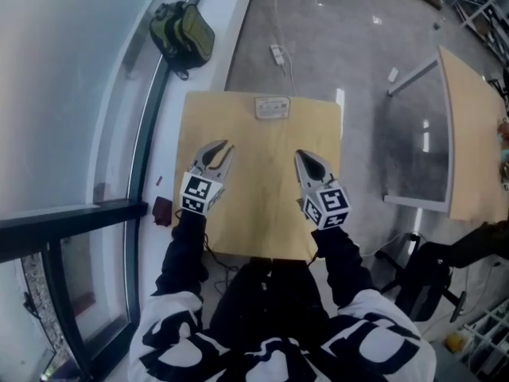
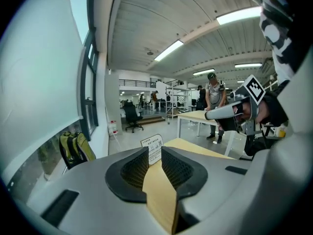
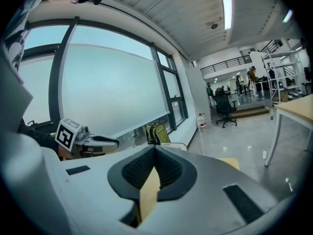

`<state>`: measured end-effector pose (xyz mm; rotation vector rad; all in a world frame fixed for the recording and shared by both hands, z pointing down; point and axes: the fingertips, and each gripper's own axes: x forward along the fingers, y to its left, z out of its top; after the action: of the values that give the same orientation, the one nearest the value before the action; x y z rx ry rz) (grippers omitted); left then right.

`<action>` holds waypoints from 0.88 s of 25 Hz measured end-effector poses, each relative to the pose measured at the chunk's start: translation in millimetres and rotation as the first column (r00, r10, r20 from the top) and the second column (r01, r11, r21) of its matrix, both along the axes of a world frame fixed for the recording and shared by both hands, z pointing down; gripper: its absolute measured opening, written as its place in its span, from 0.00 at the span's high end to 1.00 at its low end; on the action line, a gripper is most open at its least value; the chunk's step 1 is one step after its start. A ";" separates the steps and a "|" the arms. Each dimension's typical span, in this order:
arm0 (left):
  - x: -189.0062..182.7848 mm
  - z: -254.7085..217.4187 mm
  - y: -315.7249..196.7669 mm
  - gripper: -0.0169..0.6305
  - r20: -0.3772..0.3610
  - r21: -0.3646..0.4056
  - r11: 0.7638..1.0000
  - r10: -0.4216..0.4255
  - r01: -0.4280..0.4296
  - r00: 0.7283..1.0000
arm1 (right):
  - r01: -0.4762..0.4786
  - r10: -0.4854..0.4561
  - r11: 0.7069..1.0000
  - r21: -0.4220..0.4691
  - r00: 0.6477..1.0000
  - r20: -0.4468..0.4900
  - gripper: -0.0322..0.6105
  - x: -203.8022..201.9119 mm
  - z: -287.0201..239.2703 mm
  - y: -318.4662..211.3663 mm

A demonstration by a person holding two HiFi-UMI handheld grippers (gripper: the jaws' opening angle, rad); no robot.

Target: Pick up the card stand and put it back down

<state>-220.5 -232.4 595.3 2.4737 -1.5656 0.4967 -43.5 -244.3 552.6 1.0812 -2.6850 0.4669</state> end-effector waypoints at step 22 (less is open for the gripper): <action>24.4 85.9 -142.3 0.44 -0.015 -0.048 0.923 0.383 -0.383 0.924 | 0.182 -0.183 0.980 -0.086 0.983 -0.010 0.95 -19.8 91.4 -60.8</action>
<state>-196.1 -374.7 681.2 2.7453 -1.0464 0.5736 -63.4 -305.1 644.0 0.8027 -2.6896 0.5293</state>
